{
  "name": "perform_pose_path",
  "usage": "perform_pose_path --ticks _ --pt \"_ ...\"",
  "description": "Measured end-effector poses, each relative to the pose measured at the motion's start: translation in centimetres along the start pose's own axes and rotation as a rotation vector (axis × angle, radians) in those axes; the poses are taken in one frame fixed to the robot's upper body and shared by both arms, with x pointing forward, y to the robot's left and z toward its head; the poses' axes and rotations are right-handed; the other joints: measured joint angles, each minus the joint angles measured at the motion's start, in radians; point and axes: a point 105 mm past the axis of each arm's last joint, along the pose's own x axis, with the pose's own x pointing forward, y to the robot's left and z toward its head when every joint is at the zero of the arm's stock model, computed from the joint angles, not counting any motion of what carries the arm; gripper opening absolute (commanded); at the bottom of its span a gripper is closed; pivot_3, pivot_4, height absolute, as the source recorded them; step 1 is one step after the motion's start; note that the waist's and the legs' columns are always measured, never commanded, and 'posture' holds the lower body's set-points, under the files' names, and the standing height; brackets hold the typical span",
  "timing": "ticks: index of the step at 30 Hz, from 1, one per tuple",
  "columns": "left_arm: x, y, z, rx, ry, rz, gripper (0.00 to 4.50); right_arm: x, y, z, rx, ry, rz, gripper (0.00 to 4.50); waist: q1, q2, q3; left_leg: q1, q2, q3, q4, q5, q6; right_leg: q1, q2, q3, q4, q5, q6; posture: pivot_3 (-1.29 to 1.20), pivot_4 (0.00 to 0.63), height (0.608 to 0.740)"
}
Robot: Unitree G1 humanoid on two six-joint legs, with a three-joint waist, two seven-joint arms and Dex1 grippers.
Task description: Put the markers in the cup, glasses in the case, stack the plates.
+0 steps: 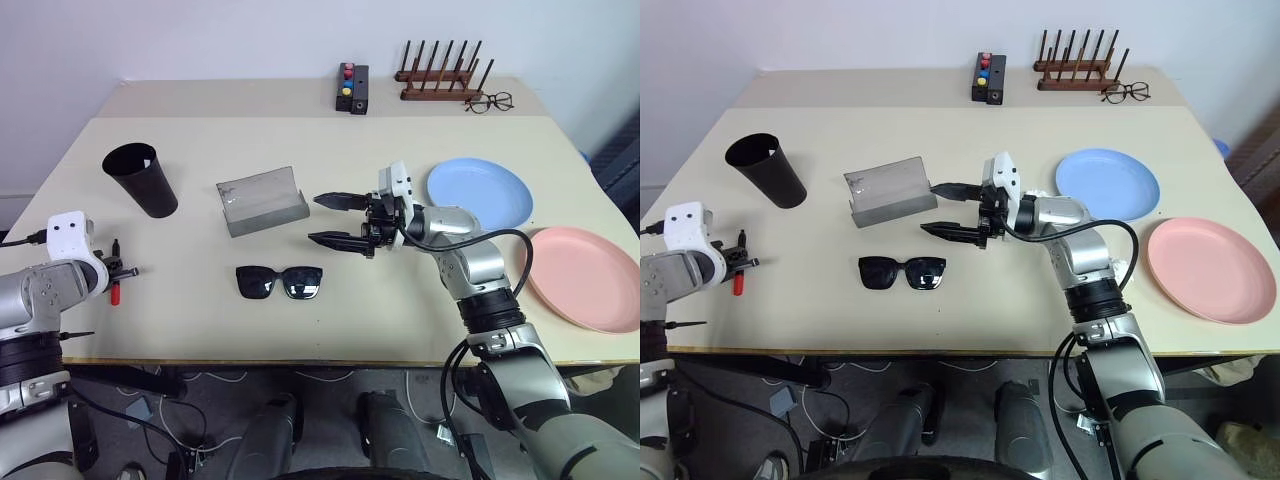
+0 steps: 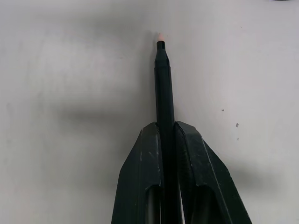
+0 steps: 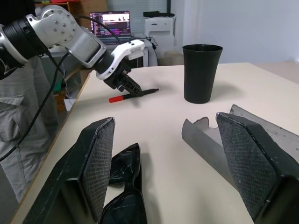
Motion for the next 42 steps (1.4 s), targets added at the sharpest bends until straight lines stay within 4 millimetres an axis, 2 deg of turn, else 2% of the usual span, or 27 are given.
perform_pose_path --ticks 2,4,8,10,12,14,17,23,26,28,30,35,42 --pt "-0.9 -2.4 0.7 -0.002 -0.067 -0.123 0.12 0.0 0.0 0.0 -0.001 -0.001 -0.001 3.53 0.003 0.0 0.0 0.0 0.0 0.0 0.0 0.0 0.0 0.0 0.0 0.0 0.0 0.0 0.0 0.0 0.15 0.74" --pt "-2.3 -4.7 0.9 0.07 -0.134 -0.238 0.12 0.1 0.0 0.0 -0.001 -0.004 0.0 3.53 0.001 0.0 0.0 -0.001 0.0 0.0 0.0 0.0 0.0 0.0 -0.001 0.0 -0.001 0.0 0.0 0.0 0.15 0.74" --pt "-5.1 -9.5 0.2 0.219 -0.174 -0.453 0.12 0.0 -0.1 -0.1 0.0 -0.004 -0.009 3.53 0.001 0.0 0.0 0.0 0.0 0.0 0.0 0.0 0.0 0.0 0.0 0.001 0.0 0.0 0.0 0.0 0.15 0.74" --pt "-5.9 -11.6 0.2 0.266 -0.233 -0.521 0.12 0.0 -0.3 -0.2 0.002 -0.006 -0.016 3.53 0.002 0.0 0.0 0.0 0.0 0.001 0.0 0.0 0.0 0.0 0.0 0.001 -0.001 0.0 -0.001 0.0 0.15 0.74" --pt "-5.9 -12.4 1.3 0.269 -0.358 -0.498 0.12 0.0 -0.5 -0.1 -0.004 -0.011 -0.021 3.53 0.004 0.0 0.0 0.0 0.0 0.001 0.0 0.0 0.0 0.0 0.0 0.001 -0.001 0.0 -0.001 0.0 0.15 0.74" --pt "-5.9 -12.4 4.2 0.258 -0.57 -0.392 0.12 0.2 -0.7 0.2 -0.012 -0.022 -0.031 3.53 0.007 -0.002 0.001 -0.001 0.0 0.001 0.0 0.0 -0.001 0.0 0.0 0.0 -0.001 0.0 -0.002 0.0 0.15 0.74" --pt "-5.7 -11.9 7.6 0.254 -0.719 -0.33 0.12 0.2 -1.1 0.8 -0.032 -0.04 -0.045 3.53 0.008 -0.002 0.001 -0.001 0.0 0.001 0.001 0.0 0.0 0.0 0.0 0.0 -0.002 0.001 -0.002 0.0 0.15 0.74" --pt "-4.2 -12.3 10.0 0.187 -0.84 -0.318 0.12 0.6 -1.3 1.0 -0.033 -0.061 -0.061 3.53 0.006 -0.002 0.002 -0.002 0.0 0.001 0.001 0.002 0.001 0.0 0.0 0.0 -0.002 0.001 -0.001 0.0 0.15 0.74" --pt "-4.5 -11.2 12.5 0.148 -0.958 -0.246 0.12 0.7 -1.6 1.0 -0.021 -0.081 -0.082 3.53 0.004 -0.002 0.002 -0.002 0.0 0.001 0.001 0.002 0.002 0.0 0.0 0.0 -0.001 0.001 -0.001 0.0 0.15 0.74" --pt "-4.6 -9.8 13.8 0.125 -1.02 -0.156 0.12 0.8 -1.9 1.2 -0.011 -0.107 -0.098 3.53 0.001 -0.002 0.002 -0.001 0.0 0.001 0.0 0.002 0.002 0.0 0.0 0.0 -0.001 0.001 -0.001 0.0 0.15 0.74" --pt "-4.3 -8.6 14.2 0.117 -1.055 -0.084 0.12 0.9 -2.1 1.5 -0.011 -0.128 -0.109 3.53 0.001 -0.002 0.002 -0.001 0.0 0.001 0.0 0.002 0.002 0.0 0.0 0.0 -0.001 0.001 -0.001 0.0 0.15 0.74" --pt "-3.1 -6.9 13.6 0.117 -1.066 0.021 0.12 1.8 -2.6 2.4 -0.041 -0.164 -0.141 3.53 0.002 -0.002 0.002 -0.001 0.0 0.001 0.001 0.002 0.002 -0.001 0.0 0.0 -0.001 0.001 -0.001 0.0 0.15 0.74" --pt "-4.1 -5.8 14.6 0.133 -1.141 0.092 0.12 1.7 -3.1 1.9 -0.048 -0.154 -0.178 3.53 0.003 -0.002 0.002 -0.002 0.0 0.0 0.001 0.002 0.002 -0.001 0.0 0.0 0.0 0.001 -0.001 0.0 0.15 0.74"
